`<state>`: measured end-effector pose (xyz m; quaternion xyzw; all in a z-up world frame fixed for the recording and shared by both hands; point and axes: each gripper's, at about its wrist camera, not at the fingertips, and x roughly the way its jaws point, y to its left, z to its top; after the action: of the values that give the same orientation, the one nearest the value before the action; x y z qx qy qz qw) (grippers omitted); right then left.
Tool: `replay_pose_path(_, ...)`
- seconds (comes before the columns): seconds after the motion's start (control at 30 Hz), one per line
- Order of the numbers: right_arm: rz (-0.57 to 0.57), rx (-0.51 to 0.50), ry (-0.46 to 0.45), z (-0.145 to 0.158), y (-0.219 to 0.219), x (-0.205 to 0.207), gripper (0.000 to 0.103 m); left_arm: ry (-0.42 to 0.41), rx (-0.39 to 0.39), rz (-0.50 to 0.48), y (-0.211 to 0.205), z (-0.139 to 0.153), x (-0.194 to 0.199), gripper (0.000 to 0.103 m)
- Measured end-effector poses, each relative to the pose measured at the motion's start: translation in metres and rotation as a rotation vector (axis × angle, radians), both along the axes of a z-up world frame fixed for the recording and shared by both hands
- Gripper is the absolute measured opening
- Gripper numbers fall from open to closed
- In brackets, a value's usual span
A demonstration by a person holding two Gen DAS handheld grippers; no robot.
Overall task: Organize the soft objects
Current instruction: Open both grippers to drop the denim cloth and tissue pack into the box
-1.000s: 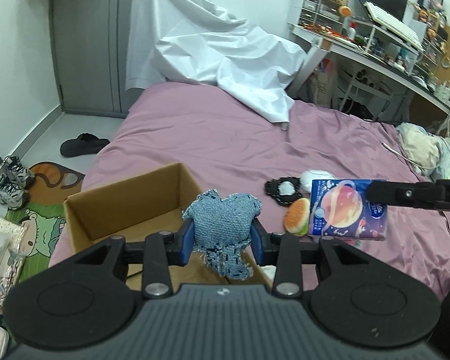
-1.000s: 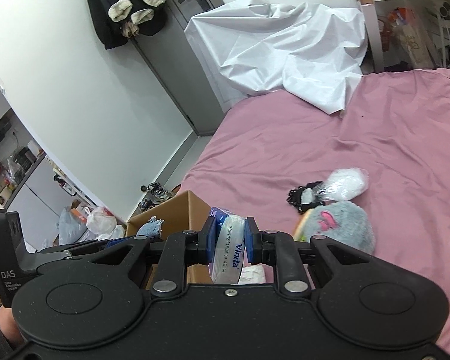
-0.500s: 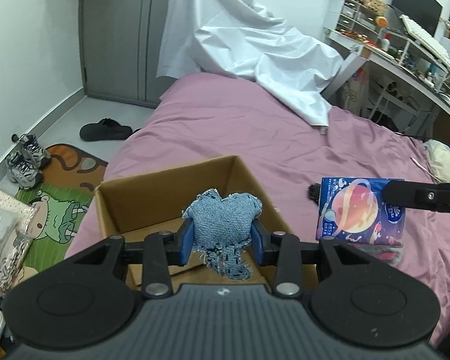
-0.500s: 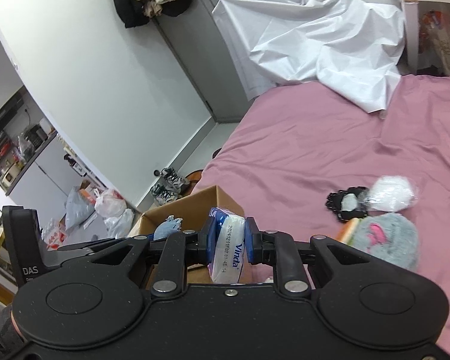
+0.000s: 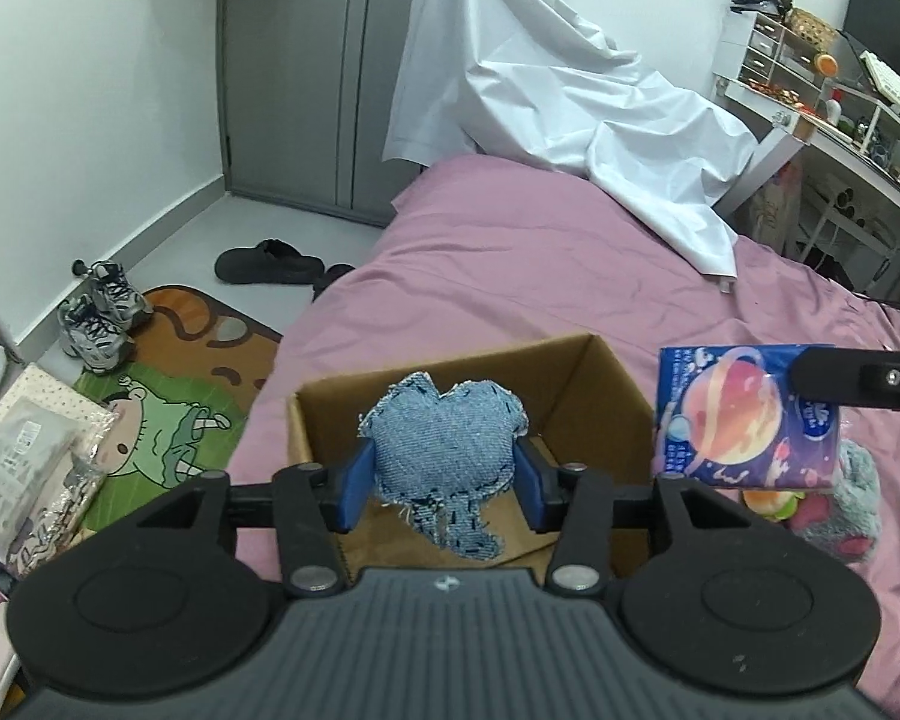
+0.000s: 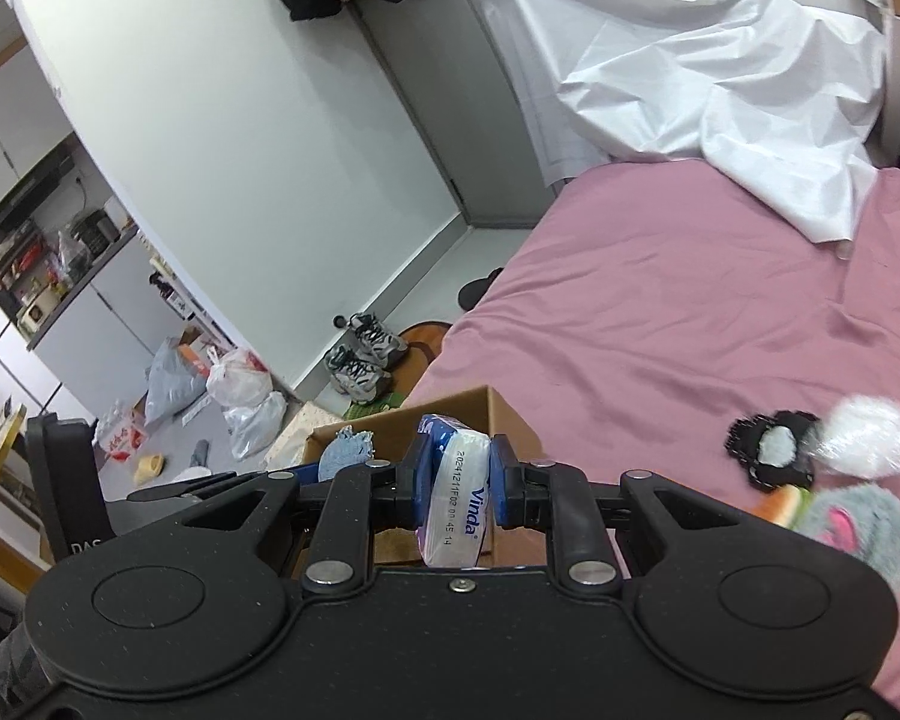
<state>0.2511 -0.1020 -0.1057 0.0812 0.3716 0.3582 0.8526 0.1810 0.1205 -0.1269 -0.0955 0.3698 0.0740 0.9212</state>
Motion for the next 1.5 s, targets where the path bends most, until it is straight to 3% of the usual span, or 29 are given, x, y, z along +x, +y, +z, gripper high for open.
replay_pose_path(0.2,0.033,-0.015,0.007,-0.006,0.017,0.007,0.020,-0.032,0.002,0.024,0.006,0.003,-0.005,0.066)
replay_pose_path(0.6,0.071,-0.013,0.013,-0.009,0.040,0.009,0.021,-0.057,-0.004,0.084,0.019,0.016,-0.021,0.077)
replay_pose_path(0.67,0.086,-0.012,0.019,-0.010,0.044,0.010,0.027,-0.059,-0.001,0.100,0.022,0.017,-0.024,0.079)
replay_pose_path(0.73,0.083,-0.039,0.028,-0.012,0.047,0.013,0.042,-0.048,0.005,0.127,0.025,0.018,-0.027,0.085)
replay_pose_path(0.8,0.045,-0.036,0.011,-0.010,0.041,0.012,0.064,-0.037,-0.007,0.160,0.028,0.017,-0.031,0.092)
replay_pose_path(0.87,0.022,-0.017,0.003,-0.006,0.031,0.009,0.071,-0.028,-0.043,0.172,0.031,0.016,-0.036,0.096)
replay_pose_path(1.3,-0.059,-0.061,-0.048,0.013,-0.036,-0.017,0.093,-0.021,-0.118,0.159,0.001,0.029,-0.061,0.103)
replay_pose_path(1.5,-0.080,-0.043,-0.032,0.019,-0.064,-0.026,0.100,-0.050,-0.100,0.126,-0.022,0.044,-0.073,0.103)
